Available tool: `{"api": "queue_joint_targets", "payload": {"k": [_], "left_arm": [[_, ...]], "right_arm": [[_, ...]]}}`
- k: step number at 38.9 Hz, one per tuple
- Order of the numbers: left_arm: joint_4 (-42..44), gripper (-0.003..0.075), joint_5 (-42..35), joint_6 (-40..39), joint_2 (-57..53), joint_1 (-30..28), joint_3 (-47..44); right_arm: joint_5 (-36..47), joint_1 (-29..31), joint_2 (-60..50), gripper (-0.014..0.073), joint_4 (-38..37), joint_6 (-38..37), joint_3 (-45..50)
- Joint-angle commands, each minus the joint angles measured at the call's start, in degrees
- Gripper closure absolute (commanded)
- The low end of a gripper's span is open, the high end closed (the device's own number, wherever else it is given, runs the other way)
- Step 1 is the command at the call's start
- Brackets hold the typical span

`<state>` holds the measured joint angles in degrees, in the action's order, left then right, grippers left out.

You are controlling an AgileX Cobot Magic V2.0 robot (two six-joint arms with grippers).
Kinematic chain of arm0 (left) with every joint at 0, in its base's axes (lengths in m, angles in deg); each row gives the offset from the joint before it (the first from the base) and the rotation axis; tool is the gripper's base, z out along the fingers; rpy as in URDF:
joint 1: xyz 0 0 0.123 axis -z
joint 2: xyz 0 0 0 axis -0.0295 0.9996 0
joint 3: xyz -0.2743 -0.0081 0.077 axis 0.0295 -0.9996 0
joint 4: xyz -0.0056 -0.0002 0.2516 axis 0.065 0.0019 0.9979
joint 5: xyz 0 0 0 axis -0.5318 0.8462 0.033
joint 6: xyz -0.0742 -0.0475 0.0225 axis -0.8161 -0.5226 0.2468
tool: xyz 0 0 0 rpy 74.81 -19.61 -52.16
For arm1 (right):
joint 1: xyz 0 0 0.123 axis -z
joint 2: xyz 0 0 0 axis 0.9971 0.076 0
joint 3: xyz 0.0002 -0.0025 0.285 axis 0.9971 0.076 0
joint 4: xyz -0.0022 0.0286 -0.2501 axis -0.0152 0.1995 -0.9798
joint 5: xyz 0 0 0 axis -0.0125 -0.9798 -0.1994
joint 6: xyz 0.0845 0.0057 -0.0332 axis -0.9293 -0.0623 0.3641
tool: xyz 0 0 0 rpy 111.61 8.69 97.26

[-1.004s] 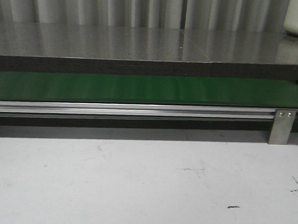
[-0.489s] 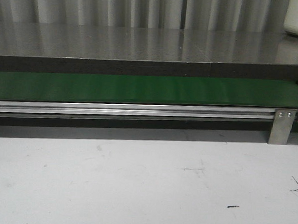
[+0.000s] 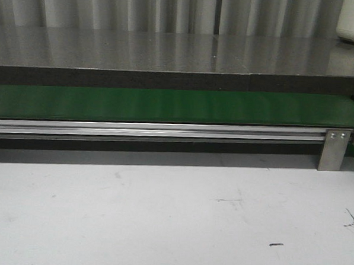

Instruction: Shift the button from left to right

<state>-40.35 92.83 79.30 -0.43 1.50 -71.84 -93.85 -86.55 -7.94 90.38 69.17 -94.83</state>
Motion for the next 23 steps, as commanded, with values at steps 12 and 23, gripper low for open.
{"api": "queue_joint_targets", "payload": {"k": [12,23], "left_arm": [[-0.76,0.0741,-4.85,-0.51,0.47,0.49,1.46],[-0.76,0.0741,-4.85,-0.51,0.47,0.49,1.46]], "right_arm": [[15.87,-7.91,-27.79,0.0662,-0.16,1.23,24.53],[16.09,-8.21,-51.51,0.0662,-0.22,1.23,44.17]]}}
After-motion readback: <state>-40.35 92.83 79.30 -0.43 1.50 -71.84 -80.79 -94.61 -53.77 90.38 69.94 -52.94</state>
